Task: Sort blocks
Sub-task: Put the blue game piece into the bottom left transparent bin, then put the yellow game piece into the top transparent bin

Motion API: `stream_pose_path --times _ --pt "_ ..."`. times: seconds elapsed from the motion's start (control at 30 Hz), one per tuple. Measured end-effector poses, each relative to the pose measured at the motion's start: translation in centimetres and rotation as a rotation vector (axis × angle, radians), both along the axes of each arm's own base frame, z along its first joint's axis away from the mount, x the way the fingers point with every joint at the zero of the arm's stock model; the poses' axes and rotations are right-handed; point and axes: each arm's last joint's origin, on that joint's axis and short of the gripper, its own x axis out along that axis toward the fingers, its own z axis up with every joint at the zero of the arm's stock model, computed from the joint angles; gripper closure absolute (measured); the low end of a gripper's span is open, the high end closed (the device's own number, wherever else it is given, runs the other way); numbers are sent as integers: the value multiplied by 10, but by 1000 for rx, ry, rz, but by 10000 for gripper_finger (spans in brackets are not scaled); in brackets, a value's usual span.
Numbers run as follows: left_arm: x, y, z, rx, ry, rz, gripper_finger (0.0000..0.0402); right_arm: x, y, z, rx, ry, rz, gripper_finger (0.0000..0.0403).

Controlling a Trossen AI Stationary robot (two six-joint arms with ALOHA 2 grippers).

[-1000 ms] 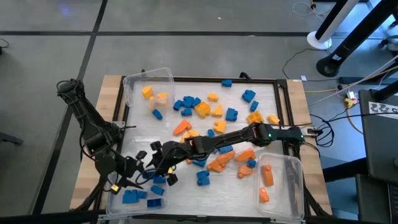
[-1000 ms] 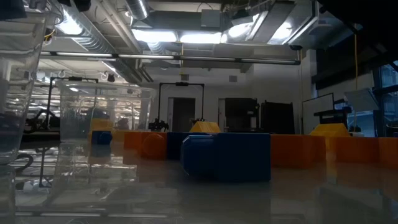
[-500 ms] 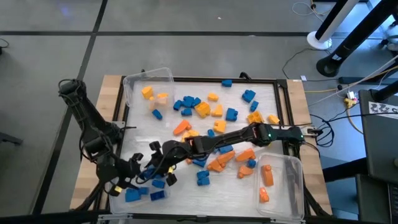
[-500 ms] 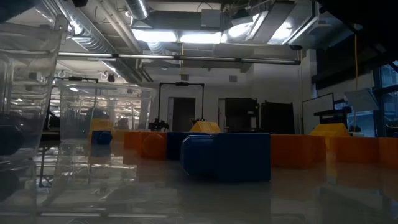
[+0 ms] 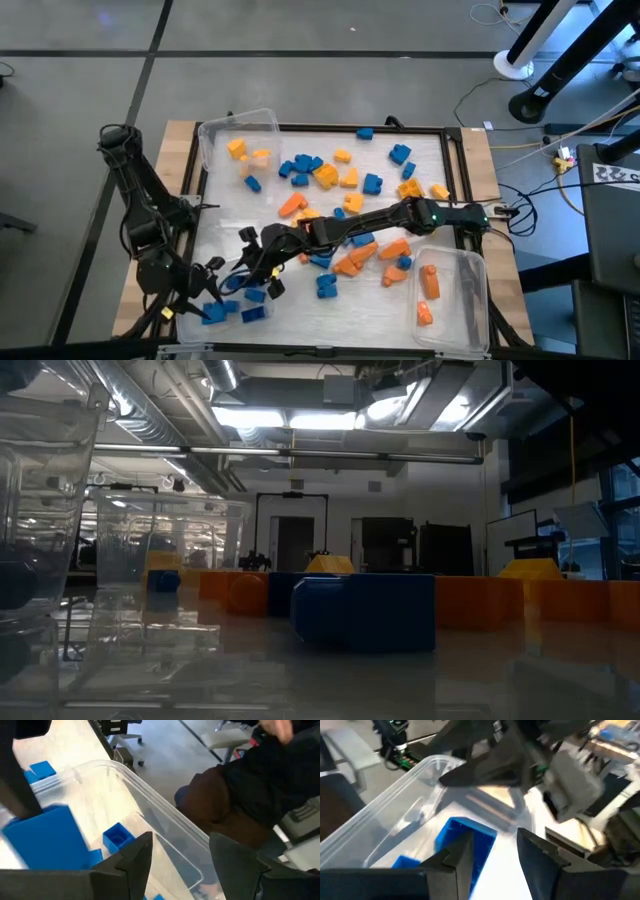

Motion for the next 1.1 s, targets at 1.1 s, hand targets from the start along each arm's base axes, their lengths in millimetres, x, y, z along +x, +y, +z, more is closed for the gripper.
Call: stream_pose_path --times 1.1 --pt "3 41 31 -57 -197 284 215 -87 -36 87 -400 325 -173 253"
